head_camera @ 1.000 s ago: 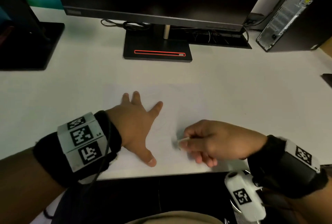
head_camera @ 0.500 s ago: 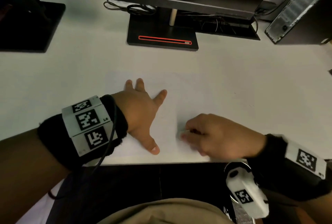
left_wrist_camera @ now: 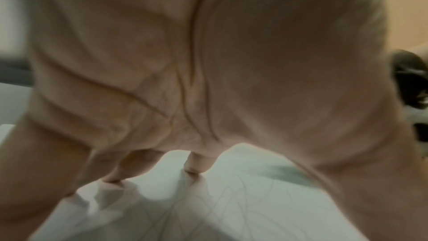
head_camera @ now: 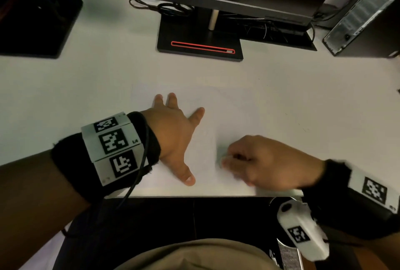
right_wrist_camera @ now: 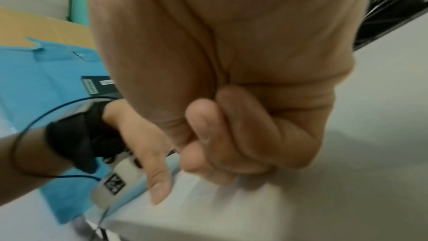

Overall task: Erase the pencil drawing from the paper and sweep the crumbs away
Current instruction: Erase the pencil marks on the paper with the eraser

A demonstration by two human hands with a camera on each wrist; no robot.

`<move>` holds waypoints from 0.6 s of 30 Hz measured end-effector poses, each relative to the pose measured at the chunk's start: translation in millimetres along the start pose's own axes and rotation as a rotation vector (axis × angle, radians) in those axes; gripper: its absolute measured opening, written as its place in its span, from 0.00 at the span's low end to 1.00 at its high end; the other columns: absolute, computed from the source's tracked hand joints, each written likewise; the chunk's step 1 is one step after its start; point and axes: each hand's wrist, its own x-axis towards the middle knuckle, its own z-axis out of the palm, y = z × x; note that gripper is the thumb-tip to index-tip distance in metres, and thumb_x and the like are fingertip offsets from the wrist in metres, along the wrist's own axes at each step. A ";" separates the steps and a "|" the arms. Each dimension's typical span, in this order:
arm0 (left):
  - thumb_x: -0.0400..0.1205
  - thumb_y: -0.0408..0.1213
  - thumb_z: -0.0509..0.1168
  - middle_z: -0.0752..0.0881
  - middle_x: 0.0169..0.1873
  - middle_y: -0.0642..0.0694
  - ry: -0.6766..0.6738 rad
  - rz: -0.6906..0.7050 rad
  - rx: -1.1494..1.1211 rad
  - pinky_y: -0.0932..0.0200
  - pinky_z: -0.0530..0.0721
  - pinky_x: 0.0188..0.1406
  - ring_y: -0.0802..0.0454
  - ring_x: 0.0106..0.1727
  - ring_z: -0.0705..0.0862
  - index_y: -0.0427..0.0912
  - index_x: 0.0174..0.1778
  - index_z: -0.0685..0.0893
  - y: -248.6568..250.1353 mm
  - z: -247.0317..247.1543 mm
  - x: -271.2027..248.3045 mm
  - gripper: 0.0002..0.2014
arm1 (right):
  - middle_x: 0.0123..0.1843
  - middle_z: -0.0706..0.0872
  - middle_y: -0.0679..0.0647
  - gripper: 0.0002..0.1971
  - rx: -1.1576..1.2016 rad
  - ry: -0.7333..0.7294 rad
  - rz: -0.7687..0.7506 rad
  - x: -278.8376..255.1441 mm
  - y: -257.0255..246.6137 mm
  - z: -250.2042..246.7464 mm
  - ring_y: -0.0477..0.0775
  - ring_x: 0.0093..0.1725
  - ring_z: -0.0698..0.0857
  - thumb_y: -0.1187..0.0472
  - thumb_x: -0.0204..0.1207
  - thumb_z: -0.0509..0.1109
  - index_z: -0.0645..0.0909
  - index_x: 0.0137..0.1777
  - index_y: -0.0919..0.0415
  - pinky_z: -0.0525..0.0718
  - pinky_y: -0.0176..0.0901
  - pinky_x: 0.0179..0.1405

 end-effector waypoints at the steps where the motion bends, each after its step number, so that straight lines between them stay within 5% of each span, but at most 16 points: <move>1: 0.56 0.76 0.74 0.28 0.81 0.28 -0.002 0.002 -0.001 0.27 0.65 0.77 0.23 0.82 0.33 0.58 0.80 0.20 0.2 -0.2 -0.3 0.76 | 0.24 0.84 0.41 0.20 -0.012 -0.030 -0.011 -1.5 -2.3 3.6 0.40 0.25 0.80 0.48 0.88 0.66 0.82 0.36 0.58 0.79 0.35 0.34; 6: 0.56 0.77 0.74 0.28 0.81 0.28 -0.001 0.001 0.011 0.27 0.65 0.77 0.23 0.82 0.33 0.58 0.79 0.19 0.3 -0.3 0.5 0.76 | 0.26 0.86 0.48 0.21 0.034 0.034 0.017 2.0 4.7 -4.9 0.40 0.26 0.81 0.49 0.88 0.66 0.83 0.35 0.58 0.82 0.40 0.39; 10: 0.54 0.77 0.74 0.28 0.81 0.28 0.005 0.007 0.003 0.27 0.67 0.76 0.23 0.82 0.34 0.59 0.79 0.20 -0.4 1.4 1.7 0.77 | 0.25 0.85 0.46 0.21 -0.007 -0.073 -0.022 2.4 -5.3 1.2 0.39 0.25 0.80 0.48 0.88 0.65 0.84 0.37 0.59 0.80 0.35 0.36; 13: 0.54 0.77 0.74 0.28 0.81 0.29 0.002 0.005 0.004 0.28 0.67 0.76 0.23 0.82 0.33 0.59 0.79 0.19 -0.6 1.8 2.3 0.77 | 0.26 0.87 0.47 0.21 0.032 0.041 0.013 10.2 4.9 -11.4 0.41 0.26 0.81 0.49 0.87 0.65 0.83 0.34 0.56 0.83 0.40 0.40; 18: 0.54 0.78 0.74 0.28 0.81 0.28 0.008 0.006 0.004 0.27 0.68 0.75 0.23 0.82 0.33 0.59 0.79 0.19 -1.1 2.7 2.7 0.77 | 0.26 0.86 0.47 0.21 -0.033 -0.063 -0.045 11.2 -6.3 -1.3 0.41 0.26 0.80 0.48 0.88 0.65 0.83 0.36 0.59 0.81 0.37 0.37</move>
